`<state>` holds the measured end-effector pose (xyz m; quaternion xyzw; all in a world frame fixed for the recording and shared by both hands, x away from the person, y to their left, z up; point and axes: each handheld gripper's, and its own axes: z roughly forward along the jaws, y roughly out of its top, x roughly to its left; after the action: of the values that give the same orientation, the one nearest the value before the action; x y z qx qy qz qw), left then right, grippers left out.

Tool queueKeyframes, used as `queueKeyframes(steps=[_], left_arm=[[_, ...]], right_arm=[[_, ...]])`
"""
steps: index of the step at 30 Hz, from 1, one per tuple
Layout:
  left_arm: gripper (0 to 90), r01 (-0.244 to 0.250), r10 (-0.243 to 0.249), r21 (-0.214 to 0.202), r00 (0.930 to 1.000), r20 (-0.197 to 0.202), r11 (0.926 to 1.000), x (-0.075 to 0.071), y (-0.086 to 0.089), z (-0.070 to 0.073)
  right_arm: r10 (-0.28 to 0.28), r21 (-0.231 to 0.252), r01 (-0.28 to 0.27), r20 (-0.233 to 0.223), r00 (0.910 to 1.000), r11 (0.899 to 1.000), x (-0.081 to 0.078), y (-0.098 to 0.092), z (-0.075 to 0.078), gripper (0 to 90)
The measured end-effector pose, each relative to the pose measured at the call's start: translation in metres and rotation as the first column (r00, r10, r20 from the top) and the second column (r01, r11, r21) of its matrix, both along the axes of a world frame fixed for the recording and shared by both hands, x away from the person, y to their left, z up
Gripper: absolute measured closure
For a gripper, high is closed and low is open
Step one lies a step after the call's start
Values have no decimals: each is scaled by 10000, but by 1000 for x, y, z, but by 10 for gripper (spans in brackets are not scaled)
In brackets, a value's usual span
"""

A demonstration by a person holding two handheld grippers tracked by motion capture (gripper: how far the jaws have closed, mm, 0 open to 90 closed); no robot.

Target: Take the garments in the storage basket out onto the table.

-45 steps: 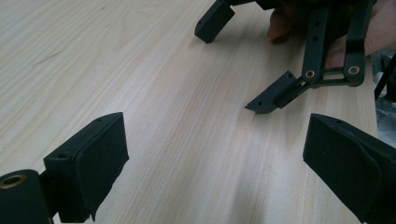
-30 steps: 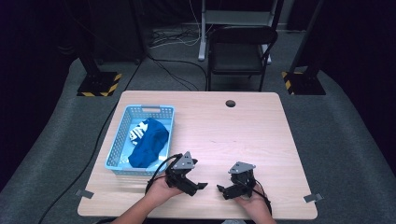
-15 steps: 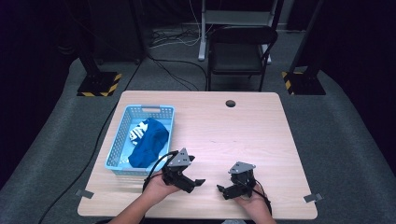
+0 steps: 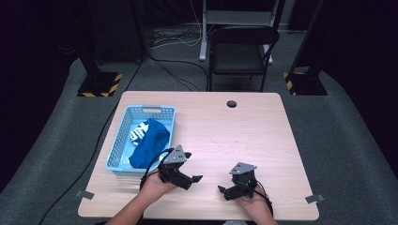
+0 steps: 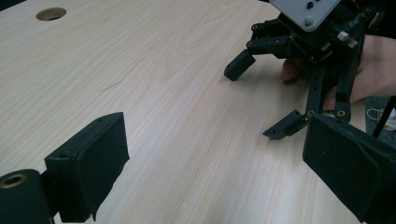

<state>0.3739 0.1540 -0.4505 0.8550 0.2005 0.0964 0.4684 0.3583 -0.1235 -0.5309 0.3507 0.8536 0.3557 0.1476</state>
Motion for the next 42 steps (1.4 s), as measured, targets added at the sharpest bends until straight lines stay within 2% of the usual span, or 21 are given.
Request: queueKeyframes(steps=[24,42], left_arm=[[63,-533,534,-136,9986,64,9985,8,17,5],[63,-1044,1046,-245,9945,73,9942,15,33,8]], right_arm=[[0,0,0,0,10000,10000,0,0,0,0],[0,0,0,1,10000,10000,0,0,0,0]])
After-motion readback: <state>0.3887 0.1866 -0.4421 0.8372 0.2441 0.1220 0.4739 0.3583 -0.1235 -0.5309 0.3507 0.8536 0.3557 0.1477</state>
